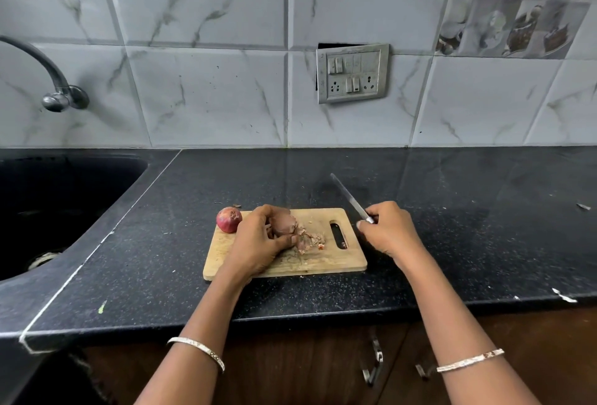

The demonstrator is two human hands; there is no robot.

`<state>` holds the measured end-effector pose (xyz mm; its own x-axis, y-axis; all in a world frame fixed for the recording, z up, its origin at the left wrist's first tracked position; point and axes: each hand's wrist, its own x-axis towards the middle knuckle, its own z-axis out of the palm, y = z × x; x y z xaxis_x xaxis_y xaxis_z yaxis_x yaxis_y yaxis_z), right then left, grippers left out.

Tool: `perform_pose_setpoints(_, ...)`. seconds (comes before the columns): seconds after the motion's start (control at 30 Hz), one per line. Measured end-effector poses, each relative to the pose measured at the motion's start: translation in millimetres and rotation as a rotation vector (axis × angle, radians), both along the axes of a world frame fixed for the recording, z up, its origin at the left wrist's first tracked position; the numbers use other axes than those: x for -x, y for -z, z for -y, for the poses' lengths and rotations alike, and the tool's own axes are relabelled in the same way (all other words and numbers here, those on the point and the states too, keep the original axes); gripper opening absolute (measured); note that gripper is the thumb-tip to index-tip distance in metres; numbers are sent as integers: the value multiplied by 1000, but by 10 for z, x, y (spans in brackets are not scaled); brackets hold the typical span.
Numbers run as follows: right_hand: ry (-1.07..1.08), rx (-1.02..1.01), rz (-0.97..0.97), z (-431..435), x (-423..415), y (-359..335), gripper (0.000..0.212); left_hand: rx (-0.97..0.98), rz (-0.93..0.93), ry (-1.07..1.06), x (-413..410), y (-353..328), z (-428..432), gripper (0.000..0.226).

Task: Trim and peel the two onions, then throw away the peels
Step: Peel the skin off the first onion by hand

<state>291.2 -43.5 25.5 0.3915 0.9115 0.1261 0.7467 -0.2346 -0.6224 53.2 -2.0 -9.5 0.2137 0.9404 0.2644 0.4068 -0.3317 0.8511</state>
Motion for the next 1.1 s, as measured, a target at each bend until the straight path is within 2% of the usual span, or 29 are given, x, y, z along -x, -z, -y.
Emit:
perform_pose_setpoints(0.2, 115, 36, 292, -39, -71, 161, 24, -79, -38, 10, -6, -24, 34, 47)
perform_pose_setpoints(0.4, 117, 69, 577, -7, 98, 145, 18, -37, 55, 54, -7, -2, 69, 57)
perform_pose_setpoints(0.5, 120, -96, 638, 25, 223, 151, 20, -15, 95, 41, -2, 25, 47, 64)
perform_pose_setpoints(0.53, 58, -212, 588, 30, 283, 147, 23, -24, 97, 37, -8, 29, 41, 64)
perform_pose_setpoints(0.6, -170, -364, 293, 26, 457, 127, 30, -54, 106, 33, -21, 40, 37, 63)
perform_pose_setpoints(0.67, -385, -376, 11, -9, 650, 124, 39, -85, 125, 44, -22, 56, 36, 61)
perform_pose_setpoints(0.7, -440, -359, -37, -35, 727, 137, 43, -94, 143, 49, -21, 63, 38, 59)
perform_pose_setpoints(0.8, -464, -335, -183, -147, 815, 214, 46, -69, 248, 45, -1, 65, 45, 53)
perform_pose_setpoints(0.9, -485, -321, -487, -206, 776, 267, 40, -42, 326, 65, 12, 46, 54, 51)
perform_pose_setpoints(1.0, -507, -338, -694, -219, 728, 306, 30, -29, 351, 83, 13, 41, 40, 53)
perform_pose_setpoints(1.1, -488, -365, -822, -217, 708, 309, 23, -54, 322, 67, 12, 43, 18, 56)
